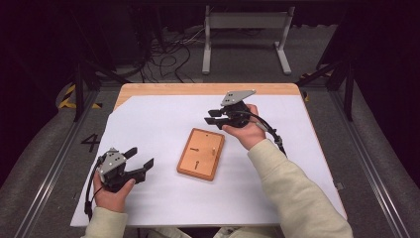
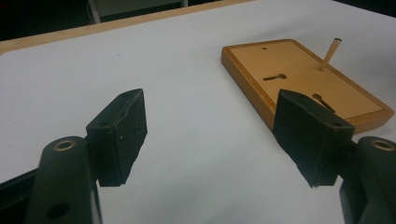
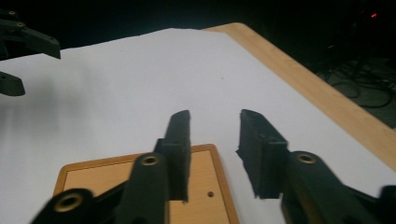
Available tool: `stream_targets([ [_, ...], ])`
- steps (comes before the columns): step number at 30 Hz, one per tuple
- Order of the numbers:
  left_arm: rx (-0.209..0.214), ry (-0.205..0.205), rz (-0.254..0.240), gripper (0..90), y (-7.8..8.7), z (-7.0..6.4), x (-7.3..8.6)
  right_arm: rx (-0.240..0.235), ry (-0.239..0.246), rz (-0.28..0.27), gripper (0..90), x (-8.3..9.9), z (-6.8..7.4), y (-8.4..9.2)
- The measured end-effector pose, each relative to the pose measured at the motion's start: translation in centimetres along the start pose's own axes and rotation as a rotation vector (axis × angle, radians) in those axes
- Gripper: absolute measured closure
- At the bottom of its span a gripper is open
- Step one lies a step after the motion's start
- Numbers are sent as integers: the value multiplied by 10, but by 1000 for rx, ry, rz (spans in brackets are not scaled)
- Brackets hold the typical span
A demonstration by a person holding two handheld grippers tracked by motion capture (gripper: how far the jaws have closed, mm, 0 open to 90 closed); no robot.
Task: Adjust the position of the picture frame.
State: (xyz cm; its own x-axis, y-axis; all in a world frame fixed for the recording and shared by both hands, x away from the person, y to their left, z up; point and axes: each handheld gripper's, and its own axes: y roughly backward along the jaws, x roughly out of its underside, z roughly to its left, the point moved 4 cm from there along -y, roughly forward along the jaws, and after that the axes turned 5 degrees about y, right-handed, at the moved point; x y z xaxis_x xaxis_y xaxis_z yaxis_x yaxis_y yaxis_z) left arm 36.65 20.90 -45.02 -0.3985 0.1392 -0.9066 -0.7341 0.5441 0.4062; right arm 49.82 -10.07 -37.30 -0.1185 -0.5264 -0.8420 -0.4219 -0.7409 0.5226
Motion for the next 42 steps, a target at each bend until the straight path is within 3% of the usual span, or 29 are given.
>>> stream_targets([
  [5,6,7,1,271,-2,-1,0,-37,29,56,873,3,0,-25],
  [7,8,7,1,272,-2,-1,0,-49,43,99,900,4,1,-34],
  [12,10,6,3,273,-2,0,0,-96,50,147,900,2,5,-58],
  [15,11,6,4,273,-2,0,0,-99,49,165,900,2,6,-66],
  [20,10,3,1,274,-1,0,0,-137,9,169,900,6,5,-88],
  [26,12,7,2,274,-2,0,0,-143,0,211,900,16,-1,-108],
  [30,10,9,4,274,-2,0,1,-155,-38,234,900,23,-3,-120],
  [37,13,4,14,274,-3,0,1,-152,-36,278,900,29,-5,-131],
  [42,14,3,15,274,-2,0,1,-130,30,341,900,24,-1,-134],
])
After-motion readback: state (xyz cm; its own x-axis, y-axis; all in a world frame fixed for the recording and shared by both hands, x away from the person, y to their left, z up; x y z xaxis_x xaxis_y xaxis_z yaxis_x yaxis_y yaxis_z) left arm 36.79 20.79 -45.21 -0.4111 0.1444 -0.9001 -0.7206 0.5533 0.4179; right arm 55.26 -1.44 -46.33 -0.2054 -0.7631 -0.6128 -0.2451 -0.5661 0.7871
